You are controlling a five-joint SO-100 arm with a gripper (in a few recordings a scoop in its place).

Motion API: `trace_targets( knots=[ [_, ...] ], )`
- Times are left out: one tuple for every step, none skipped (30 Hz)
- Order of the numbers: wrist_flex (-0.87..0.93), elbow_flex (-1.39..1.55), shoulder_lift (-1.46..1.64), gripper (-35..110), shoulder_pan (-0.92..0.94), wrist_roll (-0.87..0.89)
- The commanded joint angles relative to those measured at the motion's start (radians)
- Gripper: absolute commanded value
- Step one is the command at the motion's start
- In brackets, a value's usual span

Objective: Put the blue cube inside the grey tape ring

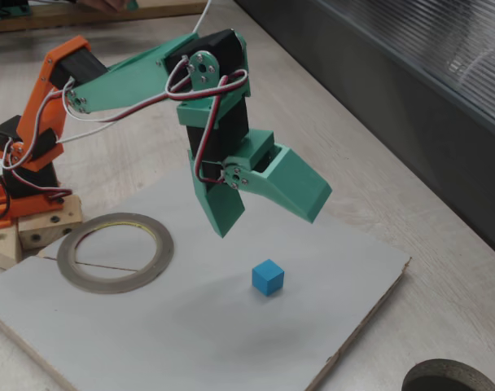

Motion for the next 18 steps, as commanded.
trace_targets(
  knots=[
    [0.005,-0.014,-0.04,97,-0.014,0.006],
    [0.005,-0.015,-0.077,97,-0.014,0.006],
    [0.005,-0.018,-0.109,97,-0.014,0.006],
    [0.005,-0.021,-0.137,97,-0.014,0.006],
    [0.005,-0.023,-0.158,97,-0.014,0.006],
    [0.005,-0.025,-0.169,97,-0.014,0.006],
    [0.003,-0.025,-0.176,97,-0.014,0.006],
    [0.003,-0.025,-0.179,97,-0.014,0.006],
    [0.003,-0.017,-0.181,97,-0.014,0.005],
    [0.003,-0.015,-0.181,97,-0.014,0.005],
    [0.003,-0.015,-0.181,97,-0.014,0.005],
    [0.003,-0.014,-0.181,97,-0.014,0.005],
    [0.003,-0.014,-0.181,97,-0.014,0.005],
    [0.009,-0.014,-0.181,97,-0.012,0.008],
    [0.005,-0.014,-0.181,97,-0.009,0.005],
    [0.005,-0.014,-0.181,97,-0.003,0.005],
    [0.005,-0.012,-0.183,97,-0.002,0.006],
    [0.005,-0.012,-0.183,97,-0.003,0.008]
  ],
)
